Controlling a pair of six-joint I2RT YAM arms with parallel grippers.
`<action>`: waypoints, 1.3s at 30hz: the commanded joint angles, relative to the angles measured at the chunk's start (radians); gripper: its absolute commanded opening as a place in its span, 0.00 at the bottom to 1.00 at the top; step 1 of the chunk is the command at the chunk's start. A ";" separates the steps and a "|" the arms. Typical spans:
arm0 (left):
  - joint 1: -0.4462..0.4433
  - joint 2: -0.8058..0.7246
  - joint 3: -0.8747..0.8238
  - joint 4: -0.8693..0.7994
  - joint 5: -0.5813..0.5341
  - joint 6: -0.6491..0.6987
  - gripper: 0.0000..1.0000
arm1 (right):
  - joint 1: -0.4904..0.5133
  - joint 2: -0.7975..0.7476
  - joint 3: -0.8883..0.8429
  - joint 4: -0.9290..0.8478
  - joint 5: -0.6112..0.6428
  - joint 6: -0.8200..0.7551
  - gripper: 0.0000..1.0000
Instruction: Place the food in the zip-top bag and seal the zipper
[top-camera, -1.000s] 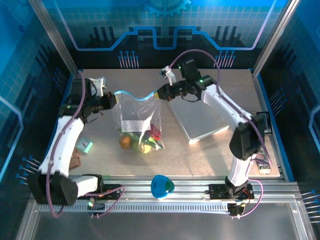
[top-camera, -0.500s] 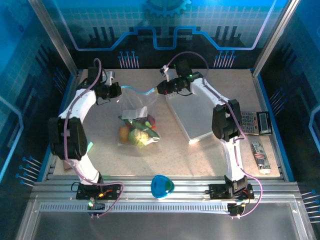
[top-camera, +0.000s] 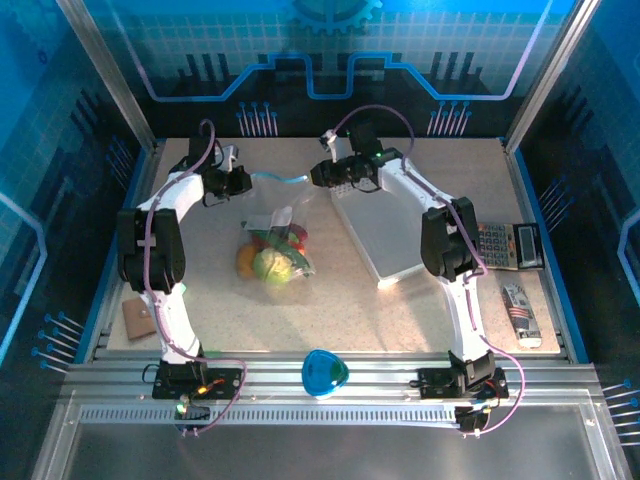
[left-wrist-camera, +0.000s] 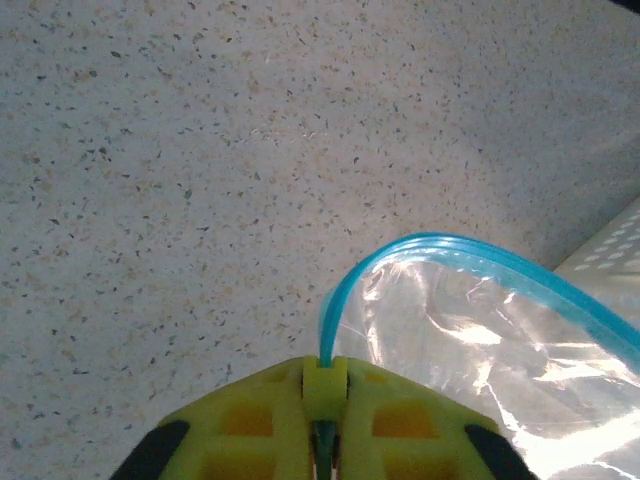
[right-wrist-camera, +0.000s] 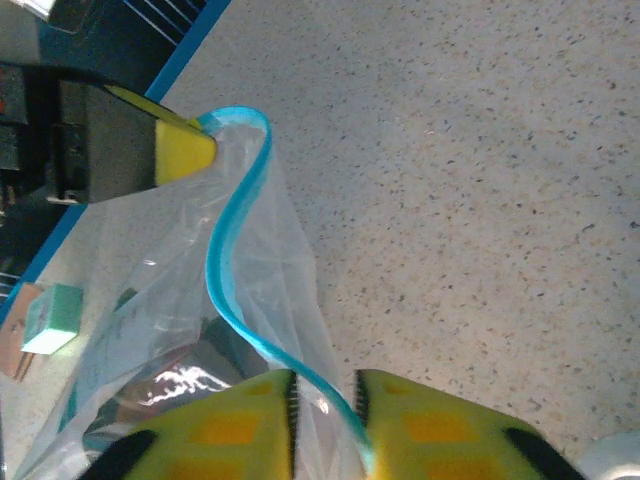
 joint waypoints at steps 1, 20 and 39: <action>0.011 -0.033 0.000 0.053 0.016 -0.017 0.20 | -0.015 -0.071 -0.050 0.052 0.034 -0.005 0.37; -0.128 -0.504 -0.181 -0.121 -0.133 -0.005 0.04 | -0.075 -0.442 -0.329 0.085 0.367 -0.053 0.68; -0.394 -0.425 -0.390 -0.071 -0.055 -0.091 0.01 | -0.424 -0.560 -0.577 -0.160 0.562 -0.073 0.75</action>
